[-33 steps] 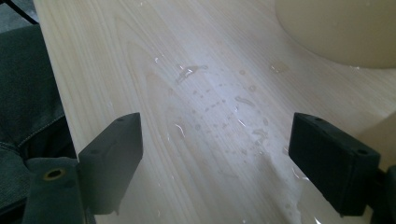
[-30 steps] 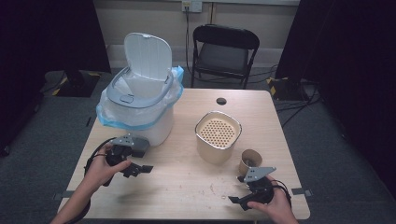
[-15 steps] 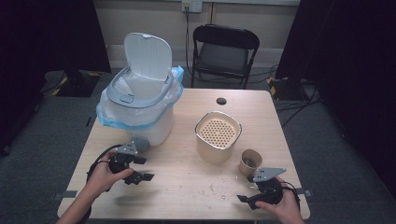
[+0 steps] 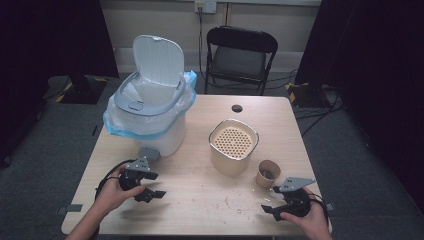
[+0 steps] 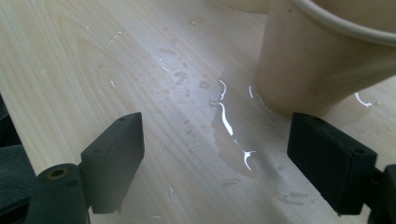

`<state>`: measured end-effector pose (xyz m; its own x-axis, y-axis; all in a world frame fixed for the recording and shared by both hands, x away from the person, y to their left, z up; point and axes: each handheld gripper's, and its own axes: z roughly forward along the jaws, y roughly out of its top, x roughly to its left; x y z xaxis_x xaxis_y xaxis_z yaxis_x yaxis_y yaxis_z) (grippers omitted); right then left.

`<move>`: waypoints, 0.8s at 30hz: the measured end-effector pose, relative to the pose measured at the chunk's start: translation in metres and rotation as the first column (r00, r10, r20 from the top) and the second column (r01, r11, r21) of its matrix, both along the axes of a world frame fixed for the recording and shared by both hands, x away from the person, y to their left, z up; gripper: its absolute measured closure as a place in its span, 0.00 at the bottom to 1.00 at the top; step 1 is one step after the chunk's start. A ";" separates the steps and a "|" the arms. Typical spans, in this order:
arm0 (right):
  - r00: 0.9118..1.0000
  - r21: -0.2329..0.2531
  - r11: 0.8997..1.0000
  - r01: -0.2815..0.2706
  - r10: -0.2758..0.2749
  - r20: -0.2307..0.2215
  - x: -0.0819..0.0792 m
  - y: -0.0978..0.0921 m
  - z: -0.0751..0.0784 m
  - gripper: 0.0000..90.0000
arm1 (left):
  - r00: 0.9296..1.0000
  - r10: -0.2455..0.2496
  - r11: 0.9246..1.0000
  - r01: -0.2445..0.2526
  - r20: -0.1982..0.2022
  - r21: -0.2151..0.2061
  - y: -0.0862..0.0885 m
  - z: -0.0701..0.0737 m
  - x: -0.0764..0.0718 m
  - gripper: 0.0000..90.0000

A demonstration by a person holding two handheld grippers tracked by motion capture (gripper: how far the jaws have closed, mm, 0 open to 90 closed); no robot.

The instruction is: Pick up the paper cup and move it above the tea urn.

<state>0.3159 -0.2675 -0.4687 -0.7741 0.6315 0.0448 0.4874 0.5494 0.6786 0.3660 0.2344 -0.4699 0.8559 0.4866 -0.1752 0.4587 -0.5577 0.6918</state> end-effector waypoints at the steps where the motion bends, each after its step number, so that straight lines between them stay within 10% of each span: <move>1: 1.000 0.000 1.000 0.010 -0.010 -0.003 0.000 -0.001 0.000 0.20 | 1.000 -0.002 1.000 0.002 0.002 -0.001 0.000 -0.001 0.000 0.22; 24: 0.995 0.018 0.995 0.102 -0.102 0.020 0.016 -0.014 -0.001 0.20 | 0.997 -0.051 0.998 0.048 0.051 0.046 0.001 -0.019 -0.003 0.21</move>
<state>0.3323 -0.2815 -0.4700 -0.7063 0.7067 0.0411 0.5264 0.4856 0.6979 0.3625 0.2359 -0.4892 0.8866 0.4497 -0.1084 0.3935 -0.6099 0.6879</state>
